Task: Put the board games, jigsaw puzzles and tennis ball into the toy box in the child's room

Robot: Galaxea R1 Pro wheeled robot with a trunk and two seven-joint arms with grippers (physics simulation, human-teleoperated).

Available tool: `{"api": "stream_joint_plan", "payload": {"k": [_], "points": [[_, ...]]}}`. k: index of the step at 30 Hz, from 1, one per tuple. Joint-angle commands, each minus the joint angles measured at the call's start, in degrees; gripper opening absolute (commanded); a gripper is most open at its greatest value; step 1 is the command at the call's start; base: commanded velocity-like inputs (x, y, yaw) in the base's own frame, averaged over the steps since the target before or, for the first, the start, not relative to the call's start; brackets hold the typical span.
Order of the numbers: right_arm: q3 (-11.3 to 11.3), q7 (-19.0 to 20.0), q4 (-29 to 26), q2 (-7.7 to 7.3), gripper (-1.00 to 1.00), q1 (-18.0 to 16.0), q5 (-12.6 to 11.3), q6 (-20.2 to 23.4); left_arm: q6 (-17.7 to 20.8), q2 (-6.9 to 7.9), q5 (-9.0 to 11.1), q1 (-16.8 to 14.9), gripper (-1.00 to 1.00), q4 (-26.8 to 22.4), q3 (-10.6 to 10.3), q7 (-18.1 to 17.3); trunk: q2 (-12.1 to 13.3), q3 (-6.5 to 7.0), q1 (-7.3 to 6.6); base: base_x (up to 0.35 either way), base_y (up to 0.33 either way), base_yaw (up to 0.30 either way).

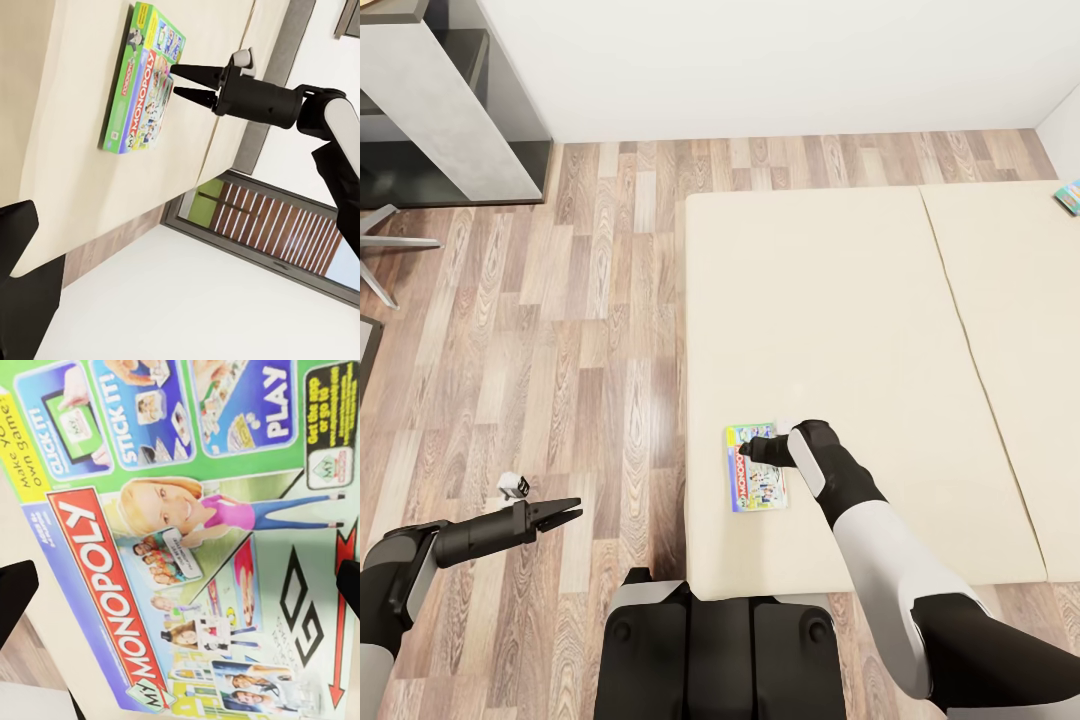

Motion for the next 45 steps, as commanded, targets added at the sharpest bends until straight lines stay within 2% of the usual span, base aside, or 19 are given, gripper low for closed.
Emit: {"api": "stream_joint_plan", "payload": {"k": [1,30,45], "points": [[0.08,-0.44,-0.06,0.00,1.00,-0.01,-0.50,0.20,0.61,0.01,-0.03,-0.01,1.00,-0.01,0.00,-0.23,-0.09,-0.06,0.03,0.000,0.000,0.000],[0.10,-0.36,1.79,0.00,1.00,-0.02,-0.35,-0.26,0.61,0.02,-0.03,-0.01,1.00,-0.01,0.00,-0.26,-0.09,-0.06,0.03,0.000,0.000,0.000],[0.39,-0.86,1.73,0.00,1.00,-1.00,0.59,0.32,0.61,0.02,-0.03,-0.01,1.00,-0.01,0.00,-0.30,-0.09,-0.06,0.03,0.000,0.000,0.000]]}}
